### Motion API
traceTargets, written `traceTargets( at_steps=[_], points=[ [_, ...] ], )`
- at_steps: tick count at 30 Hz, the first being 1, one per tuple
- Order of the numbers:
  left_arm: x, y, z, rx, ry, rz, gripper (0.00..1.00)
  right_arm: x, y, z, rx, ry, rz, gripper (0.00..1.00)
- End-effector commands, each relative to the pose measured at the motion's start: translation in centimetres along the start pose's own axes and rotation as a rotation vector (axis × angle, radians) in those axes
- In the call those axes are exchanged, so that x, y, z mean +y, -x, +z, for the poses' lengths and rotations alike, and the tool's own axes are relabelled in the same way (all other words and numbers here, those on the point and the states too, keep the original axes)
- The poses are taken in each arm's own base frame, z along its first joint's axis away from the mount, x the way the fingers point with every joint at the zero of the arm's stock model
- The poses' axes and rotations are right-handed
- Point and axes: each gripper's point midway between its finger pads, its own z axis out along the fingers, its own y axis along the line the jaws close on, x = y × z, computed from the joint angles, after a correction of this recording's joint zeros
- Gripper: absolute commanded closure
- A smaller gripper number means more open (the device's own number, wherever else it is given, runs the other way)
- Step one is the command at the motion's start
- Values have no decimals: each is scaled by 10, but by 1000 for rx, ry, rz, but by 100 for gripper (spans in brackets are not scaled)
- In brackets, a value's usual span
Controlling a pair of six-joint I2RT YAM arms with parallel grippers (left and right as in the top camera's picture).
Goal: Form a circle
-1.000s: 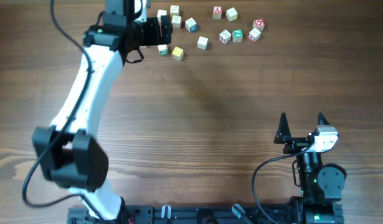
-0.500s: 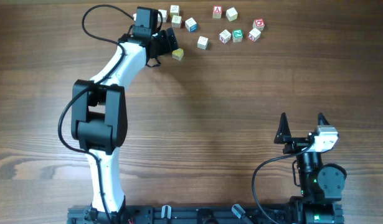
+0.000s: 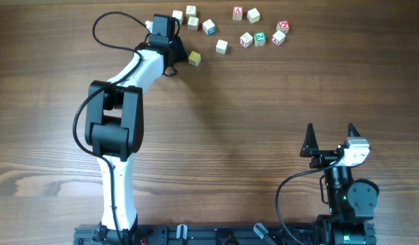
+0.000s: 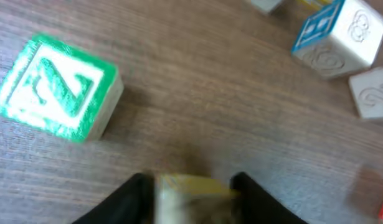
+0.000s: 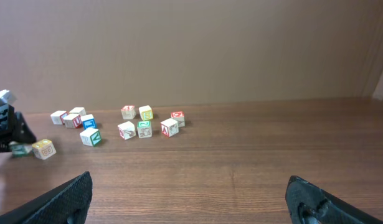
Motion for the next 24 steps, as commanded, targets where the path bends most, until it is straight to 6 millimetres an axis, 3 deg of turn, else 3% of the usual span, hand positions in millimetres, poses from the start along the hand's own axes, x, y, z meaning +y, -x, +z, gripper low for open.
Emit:
traceTargets(
  at_steps=[1, 3, 4, 8, 13, 16, 19, 21, 24],
  points=[
    [9, -16, 6, 56, 39, 48, 62, 1, 1, 0, -4, 9, 14, 0],
    [9, -12, -6, 61, 43, 47, 76, 1, 1, 0, -4, 9, 14, 0],
    [6, -1, -24, 42, 35, 42, 80, 1, 1, 0, -4, 9, 14, 0],
    [-4, 23, -82, 5, 15, 39, 82, 1, 1, 0, -4, 9, 14, 0],
    [8, 29, -154, 28, 41, 19, 86, 1, 1, 0, -4, 9, 14, 0],
    [33, 23, -201, 74, 92, -49, 89, 1, 1, 0, -4, 9, 14, 0],
    [84, 10, -227, 119, 275, -167, 92, 1, 1, 0, -4, 9, 14, 0],
    [115, -5, -229, 178, 354, -288, 94, 1, 1, 0, -4, 9, 14, 0],
    [146, -31, -204, 222, 395, -334, 94, 1, 1, 0, -4, 8, 15, 0]
  ],
)
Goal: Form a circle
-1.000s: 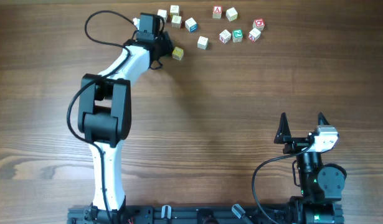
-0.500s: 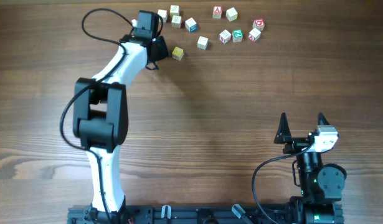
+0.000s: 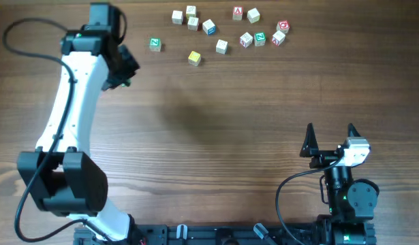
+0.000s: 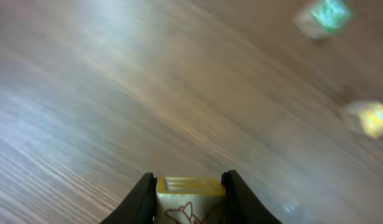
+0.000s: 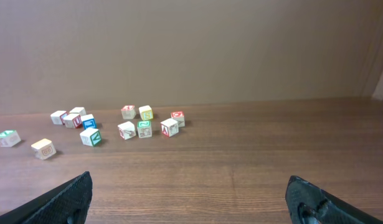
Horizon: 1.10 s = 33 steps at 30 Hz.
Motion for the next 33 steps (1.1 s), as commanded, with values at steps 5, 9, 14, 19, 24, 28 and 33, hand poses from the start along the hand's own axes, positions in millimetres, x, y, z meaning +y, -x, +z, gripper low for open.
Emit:
traceTargets(
  at_steps=[5, 9, 14, 19, 24, 28, 33],
  points=[
    [28, -63, 101, 120, -16, -193, 89, 1, 1, 0, -4, 9, 14, 0],
    [29, -53, 122, 9, -43, -248, 91, 1, 1, 0, -4, 8, 14, 1],
    [62, -20, 118, -191, 132, -261, 90, 1, 1, 0, -3, 9, 14, 0],
    [87, -6, 118, -226, 179, -317, 89, 1, 1, 0, -3, 9, 14, 0],
    [79, 7, 132, -227, 92, -363, 88, 1, 1, 0, -4, 8, 14, 0],
    [68, 12, 139, -233, 37, -397, 85, 1, 1, 0, -3, 8, 14, 0],
    [67, 7, 151, -208, 40, -392, 74, 1, 1, 0, -4, 9, 14, 0]
  ],
)
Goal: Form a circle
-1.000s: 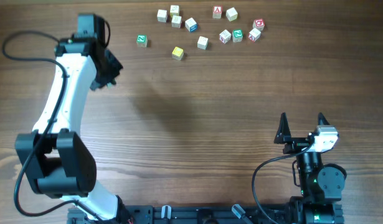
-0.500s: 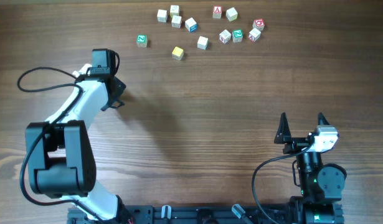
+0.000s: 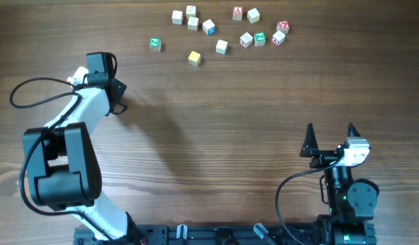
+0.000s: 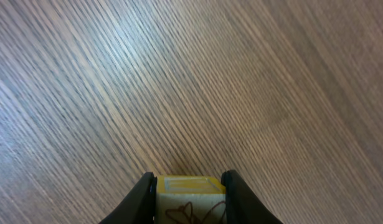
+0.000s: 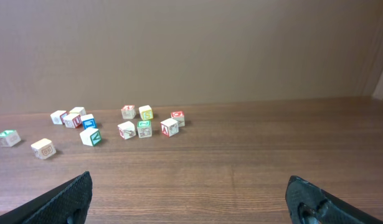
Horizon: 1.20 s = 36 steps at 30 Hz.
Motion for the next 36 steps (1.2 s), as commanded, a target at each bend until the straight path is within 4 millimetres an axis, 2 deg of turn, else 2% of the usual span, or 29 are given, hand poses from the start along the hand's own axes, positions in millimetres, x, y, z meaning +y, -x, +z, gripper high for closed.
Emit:
traceTargets(
  at_steps=[1, 3, 4, 6, 7, 8, 10, 11, 12, 13, 15, 18, 20, 23, 25, 27, 29, 32, 33, 34, 36],
  points=[
    [4, -7, 12, 21, 14, -13, 73, 1, 1, 0, -5, 9, 14, 0],
    [2, -6, 12, 18, 9, -14, 68, 1, 1, 0, -5, 9, 14, 0],
    [1, -6, 12, 17, 4, -16, 57, 1, 1, 0, -5, 9, 14, 0],
    [-3, -5, 11, 19, -16, -19, 53, 1, 1, 0, -5, 8, 14, 0],
    [-7, -7, 11, 29, -34, -21, 47, 1, 1, 0, -5, 9, 14, 0],
    [-14, -9, 11, 47, -68, -24, 34, 1, 1, 0, -5, 8, 14, 0],
    [-24, -5, 5, 53, -107, -23, 28, 1, 1, 0, -5, 9, 14, 0],
    [-34, 1, -3, 54, -145, -22, 18, 1, 1, 0, -5, 9, 14, 0],
    [-46, 11, -18, 39, -193, -3, 6, 1, 1, 0, -5, 9, 14, 0],
    [-53, 20, -31, 17, -223, 9, 0, 1, 1, 0, -5, 9, 15, 0],
    [-68, 46, -69, -49, -290, 43, 0, 1, 1, 0, -5, 9, 14, 0],
    [-86, 84, -139, -162, -401, 69, 0, 1, 1, 0, -5, 9, 14, 0],
    [-99, 107, -205, -268, -525, 91, 0, 1, 1, 0, -5, 9, 14, 0],
    [-103, 120, -267, -371, -623, 123, 0, 1, 1, 0, -5, 9, 14, 0],
    [-100, 121, -303, -423, -680, 136, 0, 1, 1, 0, -5, 9, 14, 0],
    [-102, 116, -320, -437, -716, 145, 0, 1, 1, 0, -5, 9, 14, 0],
    [-113, 108, -330, -456, -751, 207, 0, 1, 1, 0, -5, 8, 14, 0],
    [-150, 87, -322, -466, -796, 321, 0, 1, 1, 0, -5, 9, 14, 0],
    [-165, 81, -314, -473, -809, 361, 0, 1, 1, 0, -5, 9, 14, 0],
    [-182, 73, -297, -463, -812, 384, 0, 1, 1, 0, -5, 9, 14, 0],
    [-200, 60, -264, -424, -793, 408, 0, 1, 1, 0, -5, 9, 14, 0]
  ],
)
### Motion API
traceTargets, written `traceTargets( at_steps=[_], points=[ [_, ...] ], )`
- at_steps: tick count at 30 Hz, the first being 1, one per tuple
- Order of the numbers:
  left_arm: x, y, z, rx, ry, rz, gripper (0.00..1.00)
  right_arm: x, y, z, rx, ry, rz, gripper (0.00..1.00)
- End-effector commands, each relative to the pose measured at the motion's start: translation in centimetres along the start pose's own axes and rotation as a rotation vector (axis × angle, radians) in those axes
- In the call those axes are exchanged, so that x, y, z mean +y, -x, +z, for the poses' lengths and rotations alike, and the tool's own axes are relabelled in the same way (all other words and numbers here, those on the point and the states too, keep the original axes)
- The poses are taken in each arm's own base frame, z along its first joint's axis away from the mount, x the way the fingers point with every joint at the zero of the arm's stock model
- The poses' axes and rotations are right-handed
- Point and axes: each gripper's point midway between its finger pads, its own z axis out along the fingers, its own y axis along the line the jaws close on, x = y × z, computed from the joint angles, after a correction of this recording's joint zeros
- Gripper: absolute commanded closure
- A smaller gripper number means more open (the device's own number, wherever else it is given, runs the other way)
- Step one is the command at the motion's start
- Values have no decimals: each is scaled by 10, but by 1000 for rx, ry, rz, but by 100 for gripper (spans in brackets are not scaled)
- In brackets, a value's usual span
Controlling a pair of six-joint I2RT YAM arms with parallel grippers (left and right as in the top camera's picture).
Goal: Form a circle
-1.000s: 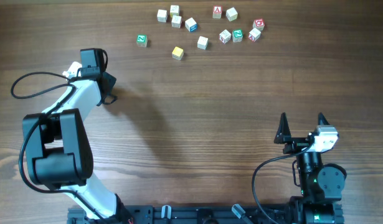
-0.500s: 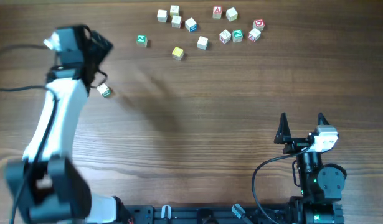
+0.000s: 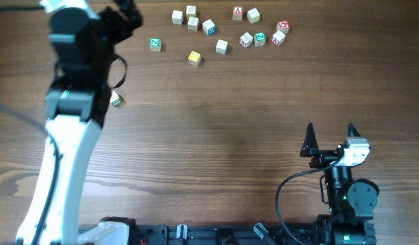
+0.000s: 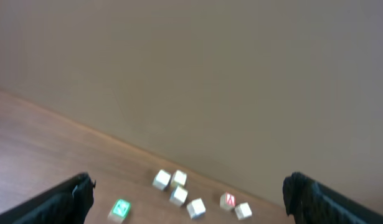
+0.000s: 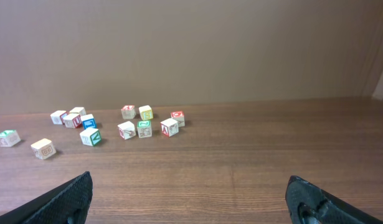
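Note:
Several small lettered wooden blocks [image 3: 222, 46] lie scattered along the table's far edge, among them a green one [image 3: 154, 44] and a yellow one [image 3: 194, 58]. One more block [image 3: 116, 101] lies alone at the left, beside my left arm. My left gripper [image 3: 125, 13] is raised high and open, holding nothing. In the left wrist view its fingers [image 4: 76, 196] frame the green block [image 4: 121, 208] and other far blocks [image 4: 177, 195]. My right gripper [image 3: 330, 129] stands open and empty at the near right, seen also in its own view [image 5: 188, 180].
The left arm [image 3: 73, 75] rises close under the overhead camera and hides the table's far left strip. A plain wall [image 5: 191, 50] stands behind the far edge. Bare wood [image 3: 229, 136] stretches between the block row and the right arm's base.
My left gripper was shut on a yellow-topped block low over the table's left side. Now it is open and raised high, and the block lies alone on the table. The right arm is unmoved.
My left gripper was shut on a block among the scattered ones at the far edge, beside the green block. Then it held that block over the far left, then low over the left side. Now the block rests there alone and the gripper is open above.

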Motion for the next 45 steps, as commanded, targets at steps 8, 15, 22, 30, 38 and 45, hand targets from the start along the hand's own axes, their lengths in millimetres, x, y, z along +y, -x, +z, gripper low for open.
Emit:
traceTargets(
  at_steps=[8, 15, 22, 30, 38, 45],
  points=[
    [7, -224, 129, 425, -47, 307, 0, 1, 1, 0, -5, 9, 14, 0],
    [36, -297, 157, 506, -43, 438, 0, 1, 1, 0, -5, 9, 14, 0],
    [58, -349, 166, 578, -77, 596, 0, 1, 1, 0, -5, 9, 14, 0],
    [67, -382, 156, 692, -116, 578, 57, 1, 1, 0, -5, 9, 15, 0],
    [29, -308, 124, 657, -124, 566, 96, 1, 1, 0, -5, 9, 15, 0],
    [-26, -160, -3, 540, -162, 557, 93, 2, 1, 0, -5, 12, 27, 0]
  ],
)
